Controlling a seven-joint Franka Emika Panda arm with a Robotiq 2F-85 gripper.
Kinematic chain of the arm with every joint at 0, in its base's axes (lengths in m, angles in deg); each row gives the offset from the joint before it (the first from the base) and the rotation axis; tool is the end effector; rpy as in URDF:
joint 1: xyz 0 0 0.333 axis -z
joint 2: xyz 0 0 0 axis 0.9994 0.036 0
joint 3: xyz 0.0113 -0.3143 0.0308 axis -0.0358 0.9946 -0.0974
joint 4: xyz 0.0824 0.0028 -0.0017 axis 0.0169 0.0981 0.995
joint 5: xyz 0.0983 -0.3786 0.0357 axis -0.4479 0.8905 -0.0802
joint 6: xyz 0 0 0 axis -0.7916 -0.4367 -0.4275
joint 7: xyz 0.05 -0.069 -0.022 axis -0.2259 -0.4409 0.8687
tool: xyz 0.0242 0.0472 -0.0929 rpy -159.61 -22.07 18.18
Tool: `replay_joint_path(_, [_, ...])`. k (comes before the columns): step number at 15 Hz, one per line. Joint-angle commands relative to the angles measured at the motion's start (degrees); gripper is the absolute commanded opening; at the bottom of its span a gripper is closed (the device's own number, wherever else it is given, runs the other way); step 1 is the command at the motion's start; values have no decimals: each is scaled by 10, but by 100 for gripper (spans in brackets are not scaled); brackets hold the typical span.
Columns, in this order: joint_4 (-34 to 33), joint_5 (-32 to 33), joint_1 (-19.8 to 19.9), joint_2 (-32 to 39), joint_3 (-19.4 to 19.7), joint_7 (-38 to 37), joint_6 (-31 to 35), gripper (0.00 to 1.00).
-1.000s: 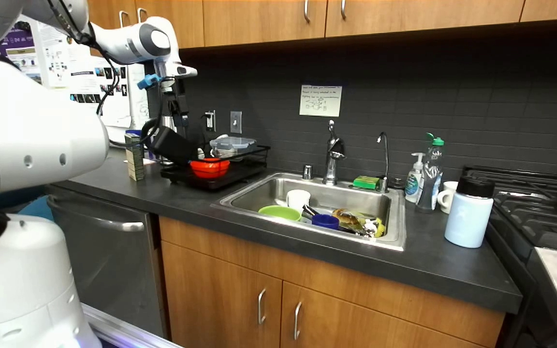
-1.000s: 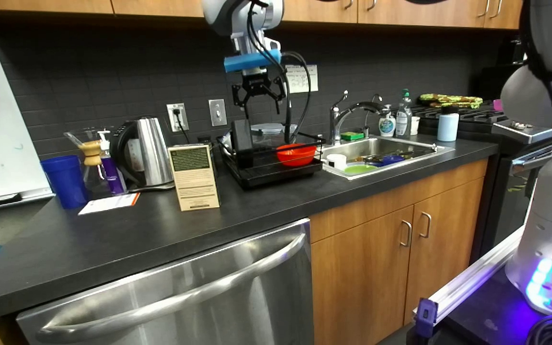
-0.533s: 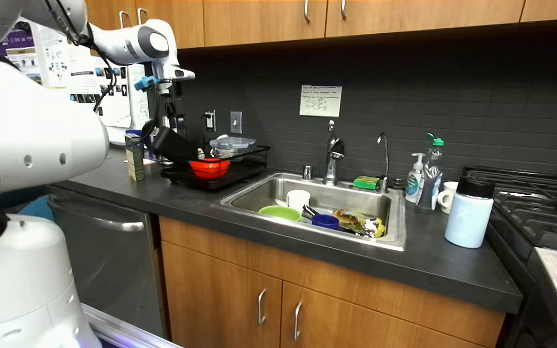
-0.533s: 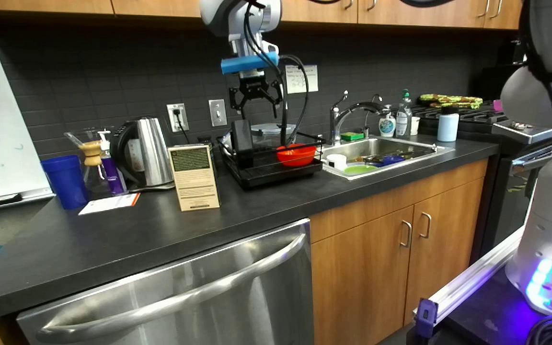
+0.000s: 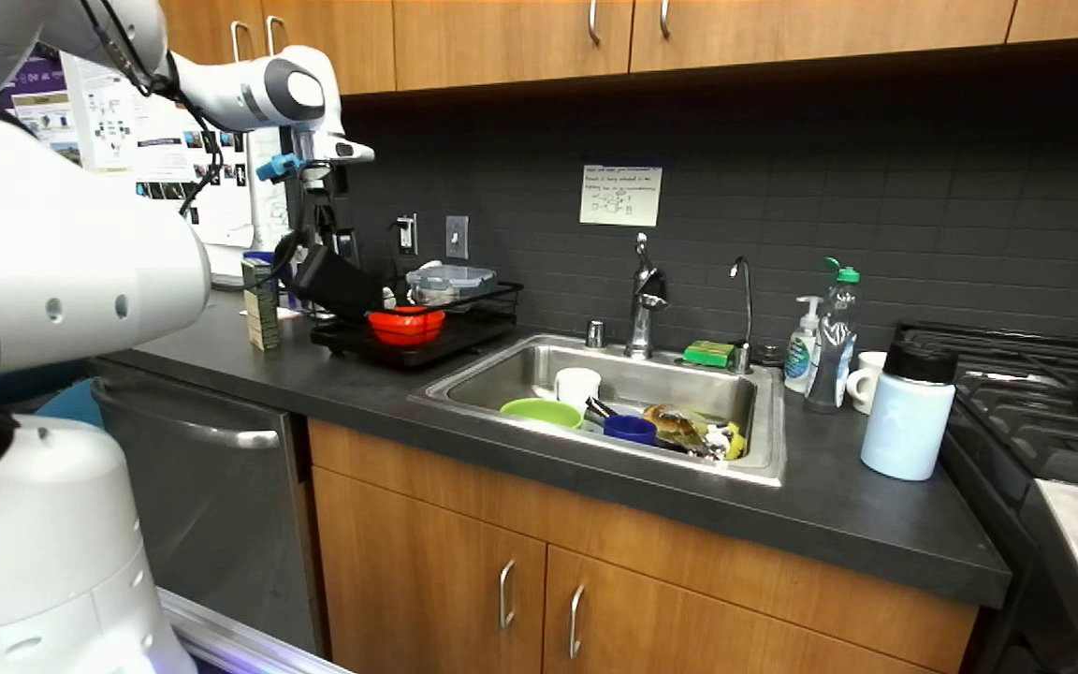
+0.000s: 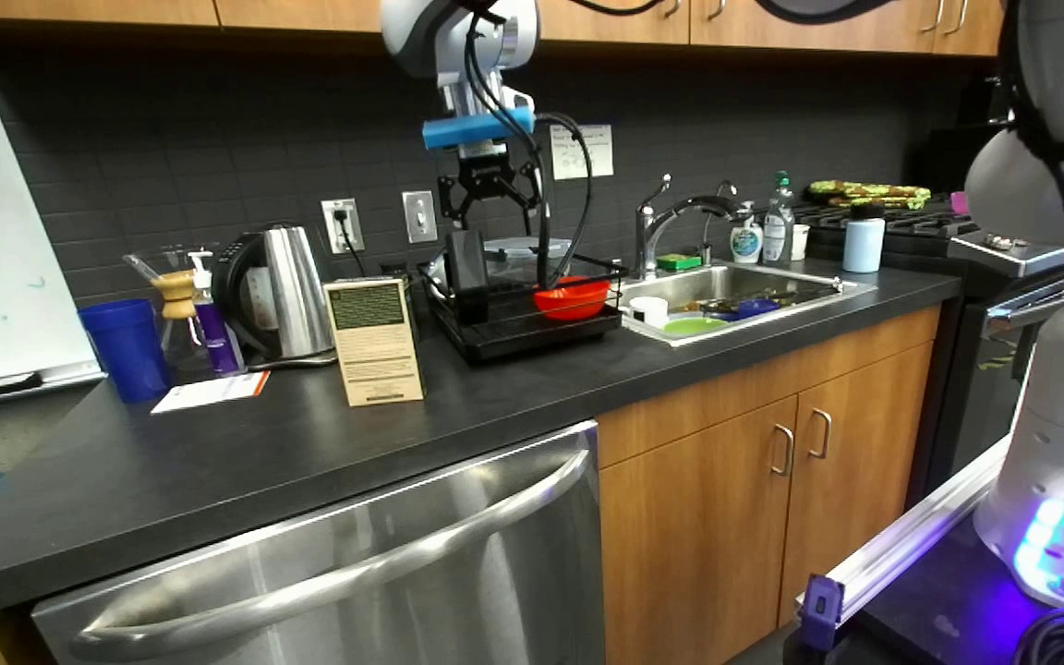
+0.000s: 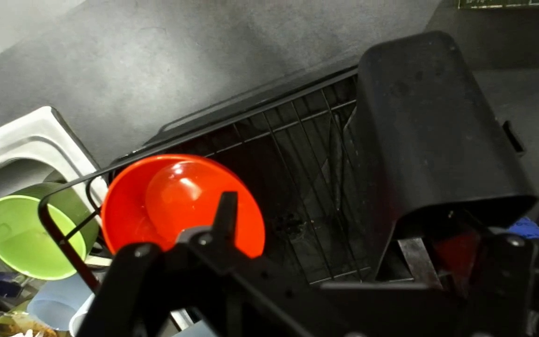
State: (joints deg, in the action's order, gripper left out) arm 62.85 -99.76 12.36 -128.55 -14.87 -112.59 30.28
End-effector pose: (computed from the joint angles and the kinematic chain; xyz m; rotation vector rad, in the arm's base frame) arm 0.5988 0.2770 0.4507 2.9636 -0.8172 0.0740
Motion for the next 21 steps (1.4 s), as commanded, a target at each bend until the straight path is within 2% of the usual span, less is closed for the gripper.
replay_joint_path(1, [-9, -21, 8, -15, 3, 14, -18, 100])
replay_joint_path(8, [-9, -34, 9, -36, 2, 21, -24, 100])
replay_joint_path(9, [-11, -35, 10, -39, 1, 20, -25, 97])
replay_joint_path(10, [-11, -37, 9, -41, 2, 21, -24, 73])
replay_joint_path(11, [-11, -39, 8, -44, 2, 21, -23, 72])
replay_joint_path(13, [-11, -41, 8, -48, 3, 21, -22, 62])
replay_joint_path(18, [-14, -41, 11, -50, 5, 23, -17, 22])
replay_joint_path(21, [-15, -42, 12, -51, 4, 26, -12, 1])
